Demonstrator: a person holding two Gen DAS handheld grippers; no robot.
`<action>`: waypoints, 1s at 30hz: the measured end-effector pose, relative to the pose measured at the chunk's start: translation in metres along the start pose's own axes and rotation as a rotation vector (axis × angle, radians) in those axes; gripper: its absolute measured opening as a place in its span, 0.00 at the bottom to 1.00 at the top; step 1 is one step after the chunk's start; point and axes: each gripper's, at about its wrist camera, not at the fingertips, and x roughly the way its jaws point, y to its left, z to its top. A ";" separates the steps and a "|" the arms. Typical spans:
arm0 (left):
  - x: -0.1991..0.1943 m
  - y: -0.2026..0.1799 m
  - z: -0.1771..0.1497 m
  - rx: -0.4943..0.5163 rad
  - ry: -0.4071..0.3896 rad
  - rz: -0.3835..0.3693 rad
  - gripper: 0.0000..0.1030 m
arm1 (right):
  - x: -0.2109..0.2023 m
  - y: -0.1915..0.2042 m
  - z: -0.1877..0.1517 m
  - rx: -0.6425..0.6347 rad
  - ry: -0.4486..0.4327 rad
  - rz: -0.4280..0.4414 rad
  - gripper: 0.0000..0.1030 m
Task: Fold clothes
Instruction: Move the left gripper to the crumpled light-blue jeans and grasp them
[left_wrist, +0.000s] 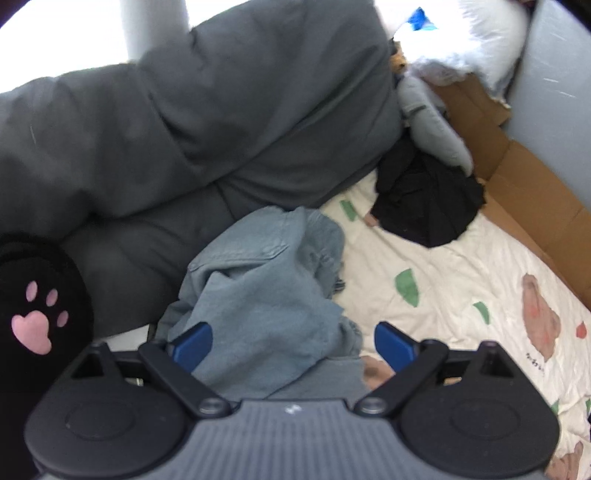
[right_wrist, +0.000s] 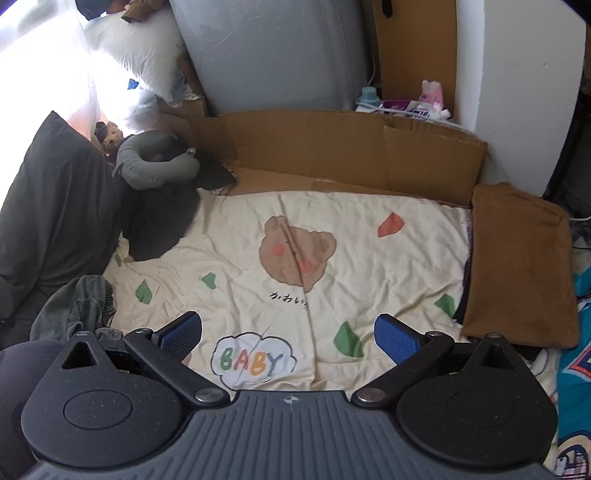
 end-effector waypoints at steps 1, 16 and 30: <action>0.005 0.005 0.000 -0.011 0.003 0.002 0.91 | 0.005 0.001 -0.002 0.001 0.004 0.003 1.00; 0.095 0.061 -0.008 0.035 0.093 0.076 0.89 | 0.077 0.010 -0.042 0.032 0.108 0.037 1.00; 0.140 0.086 -0.049 0.003 0.238 0.069 0.84 | 0.115 0.008 -0.054 0.041 0.134 0.080 0.99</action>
